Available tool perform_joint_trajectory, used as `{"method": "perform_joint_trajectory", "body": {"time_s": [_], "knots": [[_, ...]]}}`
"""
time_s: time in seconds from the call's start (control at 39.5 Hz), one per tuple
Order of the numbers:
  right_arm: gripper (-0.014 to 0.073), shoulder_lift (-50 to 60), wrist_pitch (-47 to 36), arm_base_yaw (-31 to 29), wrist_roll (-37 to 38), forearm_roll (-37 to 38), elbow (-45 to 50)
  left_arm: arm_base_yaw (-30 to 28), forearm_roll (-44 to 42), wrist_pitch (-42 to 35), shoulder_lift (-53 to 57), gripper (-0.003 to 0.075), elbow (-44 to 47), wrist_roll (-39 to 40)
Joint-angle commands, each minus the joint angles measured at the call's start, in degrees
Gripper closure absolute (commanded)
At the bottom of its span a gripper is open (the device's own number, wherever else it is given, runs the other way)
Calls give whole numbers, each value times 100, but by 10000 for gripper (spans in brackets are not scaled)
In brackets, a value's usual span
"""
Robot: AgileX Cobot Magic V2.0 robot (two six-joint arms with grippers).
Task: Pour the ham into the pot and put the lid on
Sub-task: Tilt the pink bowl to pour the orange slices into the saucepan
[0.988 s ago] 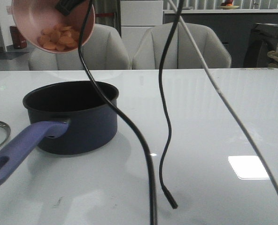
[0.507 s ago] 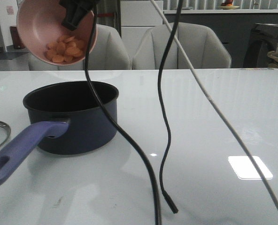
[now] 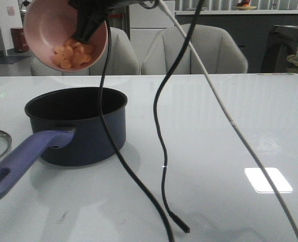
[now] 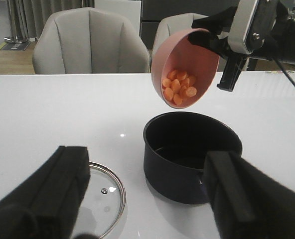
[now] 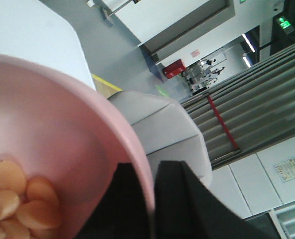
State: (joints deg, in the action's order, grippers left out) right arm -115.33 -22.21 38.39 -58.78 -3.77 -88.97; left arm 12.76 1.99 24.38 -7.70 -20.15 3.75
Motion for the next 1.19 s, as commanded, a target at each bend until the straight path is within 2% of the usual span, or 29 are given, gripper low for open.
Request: {"method": "perform_joint_trajectory", "body": {"time_s": [0.0,0.3,0.58,0.79,0.91,1.17], "knots": [[451,552,-1200,10,-41,15,79,44,40,-455,-65,200,-163,2],[451,689,-2815,42,-41,21,859,44,40,-455,-65,200,-163,2],[451,616,-3070,42,-41,44,954,44,40,-455,-65,200,-163,2],[451,500,-3847,42,-41,113,954,44,40,-455,-65,200,-163,2],[451,458,-3757,42,-28,113,954,44,40,-455,-65,200,-163,2],[451,707,-2371,22,901,134,918,44,40,-455,-65,200,-163,2]]}}
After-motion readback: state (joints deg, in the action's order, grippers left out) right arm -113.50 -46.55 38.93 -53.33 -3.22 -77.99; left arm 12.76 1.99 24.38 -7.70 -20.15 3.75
